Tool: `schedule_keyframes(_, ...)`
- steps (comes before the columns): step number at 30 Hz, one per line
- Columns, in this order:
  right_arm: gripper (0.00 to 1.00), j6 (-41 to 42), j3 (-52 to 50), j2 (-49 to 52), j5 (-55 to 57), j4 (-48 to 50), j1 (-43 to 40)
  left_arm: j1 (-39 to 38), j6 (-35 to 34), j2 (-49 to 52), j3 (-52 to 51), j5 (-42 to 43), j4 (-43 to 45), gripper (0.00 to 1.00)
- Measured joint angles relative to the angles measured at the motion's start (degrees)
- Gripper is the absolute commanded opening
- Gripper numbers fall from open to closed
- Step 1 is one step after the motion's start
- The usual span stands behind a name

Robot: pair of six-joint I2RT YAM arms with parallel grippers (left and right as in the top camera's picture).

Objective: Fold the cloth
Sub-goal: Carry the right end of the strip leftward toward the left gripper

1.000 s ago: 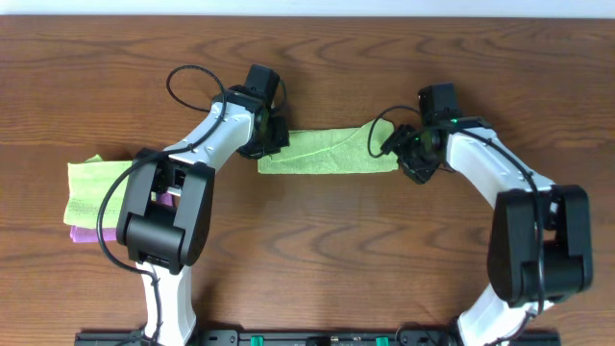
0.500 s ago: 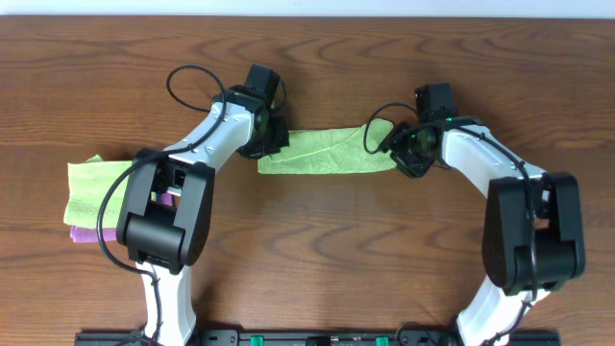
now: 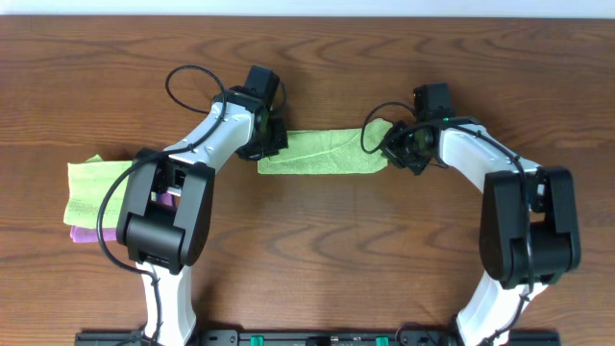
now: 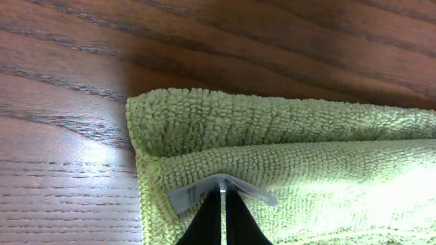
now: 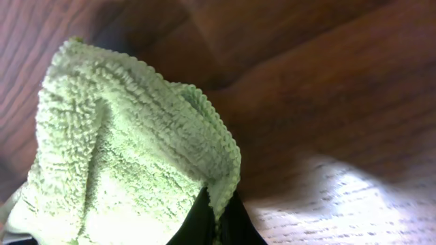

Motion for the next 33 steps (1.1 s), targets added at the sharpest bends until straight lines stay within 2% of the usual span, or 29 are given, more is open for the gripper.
schedule_keyframes(16, 0.01, -6.5, 3.1, -0.3, 0.0, -2.7, 9.5, 0.0, 0.0, 0.0, 0.0, -1.4, -0.7, 0.06)
schedule_keyframes(23, 0.01, -9.4, 8.0, -2.4, 3.5, -8.3, 9.7, 0.0, 0.0, 0.0, 0.0, -2.5, -1.2, 0.06)
schedule_keyframes(33, 0.01, -11.2, 10.9, -6.2, 4.0, -8.5, 9.8, 0.0, 0.0, 0.0, 0.0, -2.6, -1.2, 0.06)
